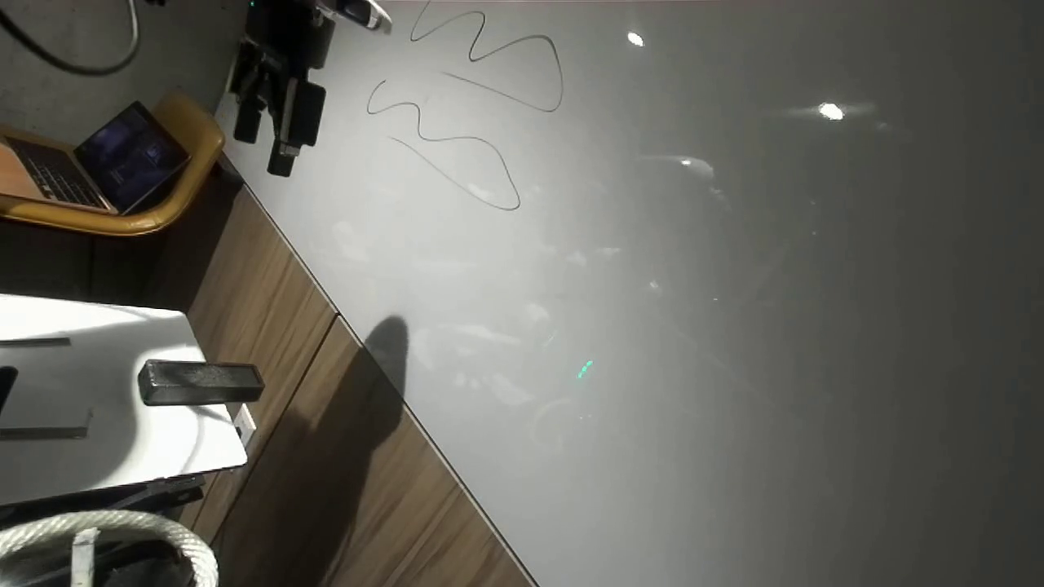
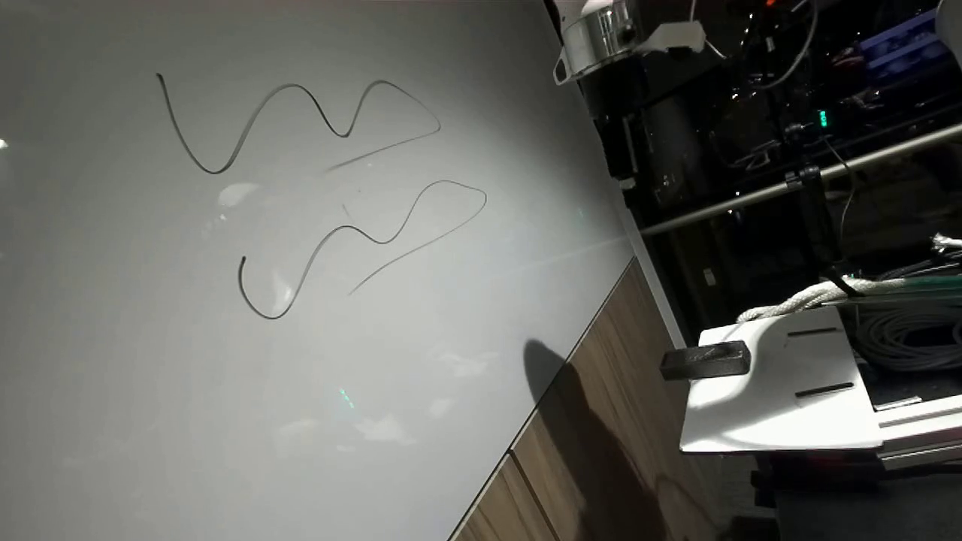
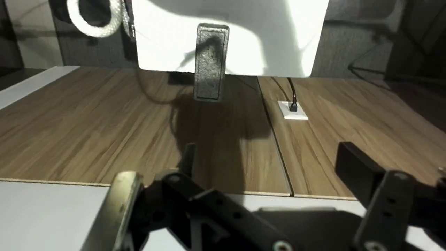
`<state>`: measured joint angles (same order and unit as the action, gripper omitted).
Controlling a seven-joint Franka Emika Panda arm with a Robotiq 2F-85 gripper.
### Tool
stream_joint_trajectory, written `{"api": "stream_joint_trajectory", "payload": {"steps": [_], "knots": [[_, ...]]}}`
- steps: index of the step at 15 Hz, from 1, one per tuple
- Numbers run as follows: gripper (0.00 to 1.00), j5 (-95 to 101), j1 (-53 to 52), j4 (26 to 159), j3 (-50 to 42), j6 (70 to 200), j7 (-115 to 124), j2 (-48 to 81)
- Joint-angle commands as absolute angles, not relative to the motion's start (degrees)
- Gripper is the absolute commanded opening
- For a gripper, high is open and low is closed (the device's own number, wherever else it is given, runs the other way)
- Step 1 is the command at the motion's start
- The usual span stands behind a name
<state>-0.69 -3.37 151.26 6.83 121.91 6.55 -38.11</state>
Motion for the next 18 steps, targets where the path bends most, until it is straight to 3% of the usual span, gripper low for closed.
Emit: {"api": "stream_joint_trajectory", "payload": {"steps": [1,18], "knots": [[1.00,-1.35,-1.88,155.57,6.64,131.83,10.86,-36.00],[1.00,4.19,2.22,159.04,6.25,148.86,13.07,-12.46]]}}
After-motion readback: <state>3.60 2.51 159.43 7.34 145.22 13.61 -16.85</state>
